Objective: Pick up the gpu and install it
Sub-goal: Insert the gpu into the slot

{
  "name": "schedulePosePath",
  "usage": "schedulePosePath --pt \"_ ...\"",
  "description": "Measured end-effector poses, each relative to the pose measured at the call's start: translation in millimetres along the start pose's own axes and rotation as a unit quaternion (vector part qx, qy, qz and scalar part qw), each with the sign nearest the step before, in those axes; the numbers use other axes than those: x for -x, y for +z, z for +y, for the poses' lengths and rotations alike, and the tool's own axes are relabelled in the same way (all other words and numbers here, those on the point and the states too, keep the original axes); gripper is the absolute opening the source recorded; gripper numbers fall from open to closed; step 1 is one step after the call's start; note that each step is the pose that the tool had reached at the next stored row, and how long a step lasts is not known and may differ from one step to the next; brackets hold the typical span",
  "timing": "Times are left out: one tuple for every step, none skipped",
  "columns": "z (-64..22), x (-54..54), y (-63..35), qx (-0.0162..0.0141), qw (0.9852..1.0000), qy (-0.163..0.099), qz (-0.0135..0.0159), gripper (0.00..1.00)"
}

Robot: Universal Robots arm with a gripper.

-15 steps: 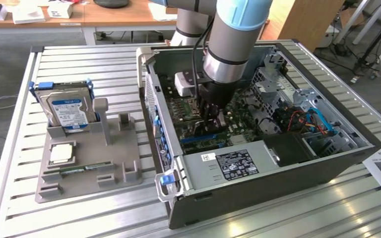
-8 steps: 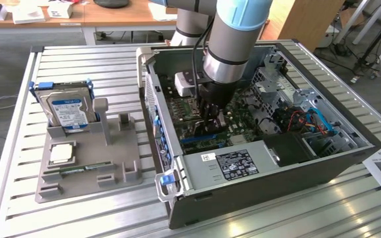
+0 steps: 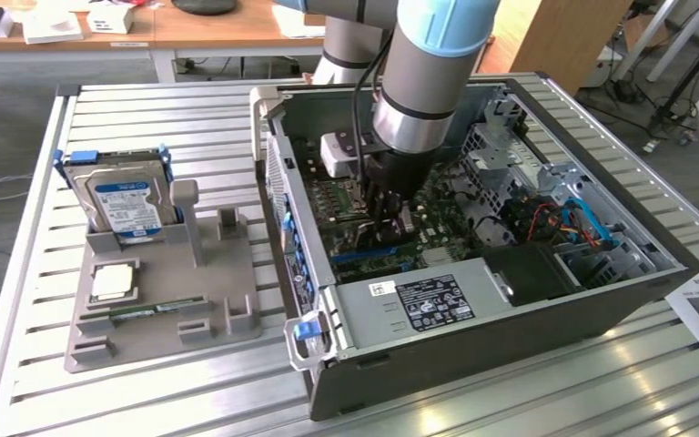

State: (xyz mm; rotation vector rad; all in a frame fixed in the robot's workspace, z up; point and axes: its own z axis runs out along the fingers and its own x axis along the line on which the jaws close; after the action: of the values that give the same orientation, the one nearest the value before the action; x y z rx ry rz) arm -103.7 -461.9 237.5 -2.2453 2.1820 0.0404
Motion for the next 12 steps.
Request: schedulePosePath --pt "0.0 -0.1 0.2 -0.0001 1.0 0.0 -0.0002 0.28" --pt "-0.1 -0.3 0.3 -0.0002 1.0 0.0 -0.0003 0.28" --pt "0.0 -0.6 0.2 -0.0002 1.0 0.0 -0.0003 0.28" --pt "-0.1 -0.6 0.2 -0.0001 1.0 0.0 -0.0002 0.28" --pt "0.0 -0.6 0.1 -0.0001 1.0 0.0 -0.0002 0.28" --pt "0.0 -0.7 0.1 -0.0001 1.0 0.0 -0.0001 0.28" --pt "0.0 -0.7 0.0 -0.0001 1.0 0.0 -0.0001 0.28" --pt "0.0 -0.7 0.0 -0.0001 1.0 0.0 0.0 0.28" --pt "0.0 -0.7 0.0 0.0 1.0 0.0 0.0 0.28" --pt "0.1 -0.6 0.1 0.0 1.0 0.0 0.0 0.28" --pt "0.1 -0.6 0.2 0.0 1.0 0.0 0.0 0.28" --pt "0.1 -0.5 0.2 0.0 1.0 0.0 0.0 0.28"
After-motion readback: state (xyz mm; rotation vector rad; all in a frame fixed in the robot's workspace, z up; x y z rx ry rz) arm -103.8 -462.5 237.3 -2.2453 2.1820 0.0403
